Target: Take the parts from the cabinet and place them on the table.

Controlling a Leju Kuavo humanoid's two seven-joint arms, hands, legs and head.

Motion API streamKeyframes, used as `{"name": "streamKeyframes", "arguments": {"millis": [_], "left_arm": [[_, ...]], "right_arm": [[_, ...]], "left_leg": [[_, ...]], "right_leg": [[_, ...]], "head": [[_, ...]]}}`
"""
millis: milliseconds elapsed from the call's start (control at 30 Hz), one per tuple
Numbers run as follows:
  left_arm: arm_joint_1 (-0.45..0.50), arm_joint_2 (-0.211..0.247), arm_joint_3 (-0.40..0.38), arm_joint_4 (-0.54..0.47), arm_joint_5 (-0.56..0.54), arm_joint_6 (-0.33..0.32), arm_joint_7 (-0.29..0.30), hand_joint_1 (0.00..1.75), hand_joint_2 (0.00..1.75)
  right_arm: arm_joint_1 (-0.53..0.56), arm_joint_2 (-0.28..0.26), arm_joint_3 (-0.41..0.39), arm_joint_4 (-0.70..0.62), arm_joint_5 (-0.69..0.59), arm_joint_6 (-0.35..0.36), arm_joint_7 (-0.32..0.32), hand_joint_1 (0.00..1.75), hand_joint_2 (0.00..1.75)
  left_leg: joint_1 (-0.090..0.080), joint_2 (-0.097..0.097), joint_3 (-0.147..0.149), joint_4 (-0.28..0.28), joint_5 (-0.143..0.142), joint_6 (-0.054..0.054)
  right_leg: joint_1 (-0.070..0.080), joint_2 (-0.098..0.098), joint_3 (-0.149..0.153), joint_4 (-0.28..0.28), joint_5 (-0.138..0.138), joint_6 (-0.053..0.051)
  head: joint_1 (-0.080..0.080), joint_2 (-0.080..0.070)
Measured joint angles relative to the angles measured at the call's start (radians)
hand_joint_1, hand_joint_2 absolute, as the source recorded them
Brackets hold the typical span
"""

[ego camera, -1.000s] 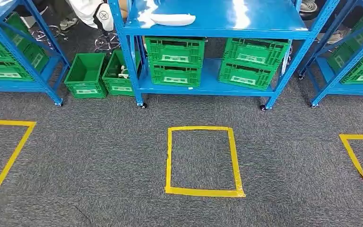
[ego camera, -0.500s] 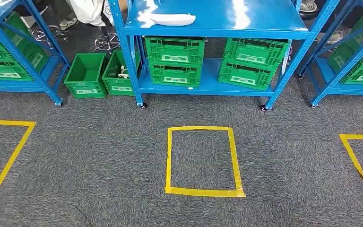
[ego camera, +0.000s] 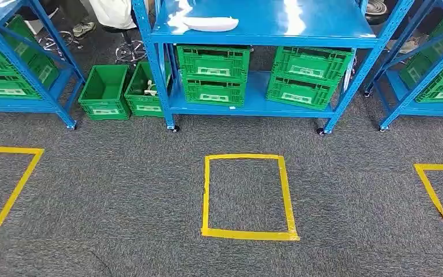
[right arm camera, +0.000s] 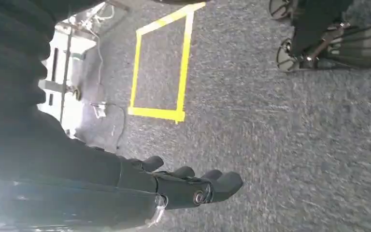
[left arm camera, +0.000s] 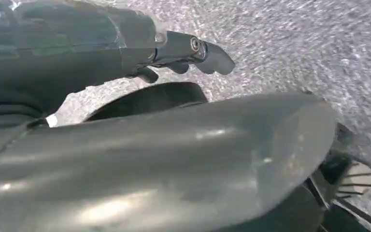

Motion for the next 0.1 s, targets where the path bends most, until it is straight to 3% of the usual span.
{"name": "streamKeyframes", "arguments": {"millis": [100], "left_arm": [[0.0,0.006,0.0,0.001,0.0,-0.005,0.018,0.0,0.0]], "right_arm": [[0.0,0.001,0.001,0.0,-0.001,-0.002,0.001,0.0,1.75]], "left_leg": [[0.0,0.0,0.0,0.0,0.0,0.0]], "right_leg": [[0.0,0.0,0.0,0.0,0.0,0.0]], "head": [[0.0,0.0]]}}
